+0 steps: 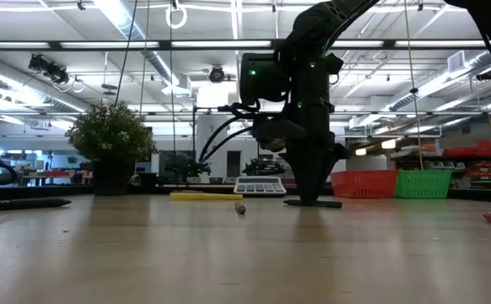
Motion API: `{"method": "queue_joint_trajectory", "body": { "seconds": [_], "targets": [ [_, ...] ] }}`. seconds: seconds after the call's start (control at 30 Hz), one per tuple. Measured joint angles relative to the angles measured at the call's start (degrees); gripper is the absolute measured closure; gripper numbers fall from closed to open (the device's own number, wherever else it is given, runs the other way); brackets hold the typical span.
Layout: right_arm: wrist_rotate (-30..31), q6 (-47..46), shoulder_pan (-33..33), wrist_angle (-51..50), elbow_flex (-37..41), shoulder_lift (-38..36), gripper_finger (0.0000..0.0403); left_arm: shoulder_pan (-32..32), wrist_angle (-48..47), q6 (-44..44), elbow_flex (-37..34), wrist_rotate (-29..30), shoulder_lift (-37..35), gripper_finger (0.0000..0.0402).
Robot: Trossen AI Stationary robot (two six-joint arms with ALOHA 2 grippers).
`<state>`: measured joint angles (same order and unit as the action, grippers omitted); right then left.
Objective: Sort crayons/erasers/pens/pencils in bins
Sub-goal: Put the top green crayon into the green bin
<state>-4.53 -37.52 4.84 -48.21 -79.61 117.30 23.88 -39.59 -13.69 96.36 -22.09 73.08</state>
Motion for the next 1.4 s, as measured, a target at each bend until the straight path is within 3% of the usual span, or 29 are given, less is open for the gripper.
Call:
{"method": "queue_joint_trajectory", "body": {
  "seconds": [0.4,0.67,1.03,1.23,1.4],
  "targets": [
    [-1.4,-1.5,0.7,-2.2,-2.5,-0.3,0.0362,0.0,0.0,0.0,0.0,0.0,0.0,0.0386],
    [-3.7,-1.7,1.1,-9.3,-4.1,-0.9,0.0362,0.0,-0.1,0.4,0.0,0.0,0.0,0.0382],
    [0.7,-2.4,4.1,-19.4,-4.2,-1.7,0.0363,0.0,-0.2,0.9,0.0,0.0,0.0,0.0387],
    [3.4,-6.1,6.4,-17.9,-2.5,-7.0,0.0363,0.0,-0.4,0.8,0.0,0.0,0.0,0.0383],
    [5.4,-10.6,10.1,-17.5,4.9,-14.9,0.0363,0.0,-0.5,1.2,0.0,0.0,0.0,0.0377]
  ]
}}
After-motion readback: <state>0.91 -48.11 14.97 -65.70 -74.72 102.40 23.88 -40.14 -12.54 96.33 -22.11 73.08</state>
